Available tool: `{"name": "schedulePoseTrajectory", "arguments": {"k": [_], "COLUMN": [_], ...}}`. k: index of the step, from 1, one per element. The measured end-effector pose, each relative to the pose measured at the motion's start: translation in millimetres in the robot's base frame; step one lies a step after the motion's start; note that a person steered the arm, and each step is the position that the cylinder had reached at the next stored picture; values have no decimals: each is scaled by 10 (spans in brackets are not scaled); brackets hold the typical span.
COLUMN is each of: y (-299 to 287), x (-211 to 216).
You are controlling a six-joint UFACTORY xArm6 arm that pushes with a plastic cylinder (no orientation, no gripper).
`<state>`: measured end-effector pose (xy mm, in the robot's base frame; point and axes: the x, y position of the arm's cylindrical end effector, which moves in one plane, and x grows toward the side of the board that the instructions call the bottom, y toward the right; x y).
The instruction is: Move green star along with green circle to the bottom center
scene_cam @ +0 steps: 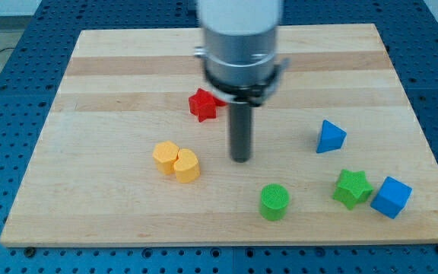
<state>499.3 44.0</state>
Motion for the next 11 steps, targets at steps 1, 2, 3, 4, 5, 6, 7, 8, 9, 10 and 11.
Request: {"name": "schedulePoseTrajectory", "arguments": {"k": [1, 2, 3, 4, 5, 6, 7, 8, 9, 10, 11], "y": [737, 1298, 1575, 1495, 1220, 759, 347, 452, 1023, 1869, 2880], "x": [0, 32, 207, 462, 597, 684, 722, 567, 178, 7, 203]}}
